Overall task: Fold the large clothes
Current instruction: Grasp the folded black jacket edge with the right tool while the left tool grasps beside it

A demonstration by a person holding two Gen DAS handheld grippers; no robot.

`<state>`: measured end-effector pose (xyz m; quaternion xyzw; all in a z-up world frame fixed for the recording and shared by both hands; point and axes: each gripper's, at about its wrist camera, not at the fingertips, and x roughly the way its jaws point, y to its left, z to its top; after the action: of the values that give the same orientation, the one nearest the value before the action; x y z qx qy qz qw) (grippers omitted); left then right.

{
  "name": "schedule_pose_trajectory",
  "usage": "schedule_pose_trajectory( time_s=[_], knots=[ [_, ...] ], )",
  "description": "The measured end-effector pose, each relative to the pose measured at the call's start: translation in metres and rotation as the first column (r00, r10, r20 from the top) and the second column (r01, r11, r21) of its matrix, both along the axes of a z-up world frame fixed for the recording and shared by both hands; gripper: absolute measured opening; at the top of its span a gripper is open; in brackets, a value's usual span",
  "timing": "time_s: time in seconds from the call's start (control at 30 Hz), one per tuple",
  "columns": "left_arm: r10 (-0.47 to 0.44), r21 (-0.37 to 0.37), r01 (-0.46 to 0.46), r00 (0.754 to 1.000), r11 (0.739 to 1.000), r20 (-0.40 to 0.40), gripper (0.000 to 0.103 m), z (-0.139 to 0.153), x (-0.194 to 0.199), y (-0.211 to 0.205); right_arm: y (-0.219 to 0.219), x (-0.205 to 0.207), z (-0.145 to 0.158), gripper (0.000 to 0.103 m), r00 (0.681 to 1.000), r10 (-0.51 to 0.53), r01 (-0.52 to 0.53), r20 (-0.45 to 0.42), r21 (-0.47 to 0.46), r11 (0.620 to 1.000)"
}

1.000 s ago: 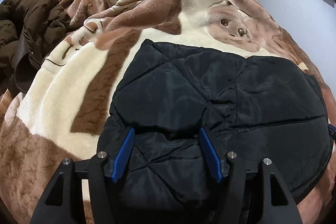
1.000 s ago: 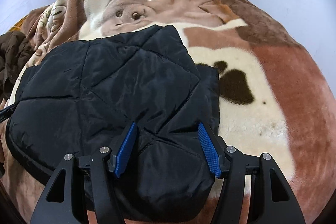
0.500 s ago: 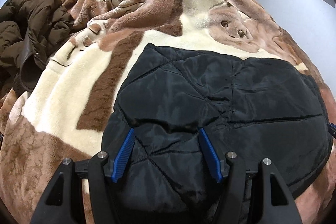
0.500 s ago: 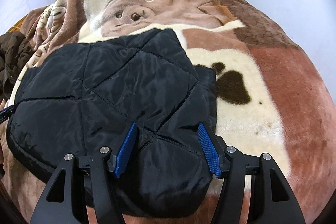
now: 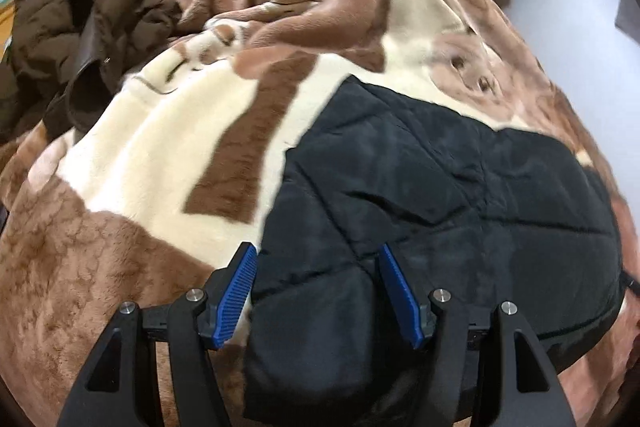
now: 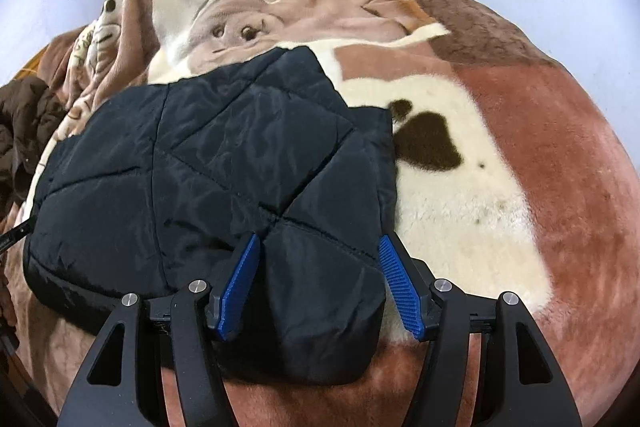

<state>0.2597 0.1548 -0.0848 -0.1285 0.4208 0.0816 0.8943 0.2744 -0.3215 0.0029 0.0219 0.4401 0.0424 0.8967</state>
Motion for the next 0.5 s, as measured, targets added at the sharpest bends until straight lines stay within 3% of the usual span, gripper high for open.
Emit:
schedule_pose_trajectory(
  time_s=[0.17, 0.27, 0.4, 0.5],
  knots=[
    [0.002, -0.062, -0.004, 0.999, 0.998, -0.032, 0.067, -0.020, 0.000, 0.009, -0.012, 0.002, -0.014, 0.070, 1.000, -0.019, 0.021, -0.021, 0.065, 0.998],
    [-0.008, -0.071, 0.005, 0.999, 0.997, -0.038, 0.073, -0.028, 0.010, 0.011, -0.020, 0.006, -0.024, 0.077, 0.998, -0.035, 0.040, -0.044, 0.126, 0.991],
    [-0.018, -0.118, 0.013, 0.999, 0.993, -0.043, 0.083, -0.038, 0.028, 0.017, -0.028, 0.023, -0.036, 0.077, 0.996, -0.018, 0.036, -0.087, 0.214, 0.976],
    [-0.026, -0.192, 0.017, 0.999, 0.981, -0.044, 0.084, -0.044, 0.038, 0.022, -0.031, 0.038, -0.042, 0.078, 0.995, -0.008, 0.033, -0.099, 0.253, 0.967]
  ],
)
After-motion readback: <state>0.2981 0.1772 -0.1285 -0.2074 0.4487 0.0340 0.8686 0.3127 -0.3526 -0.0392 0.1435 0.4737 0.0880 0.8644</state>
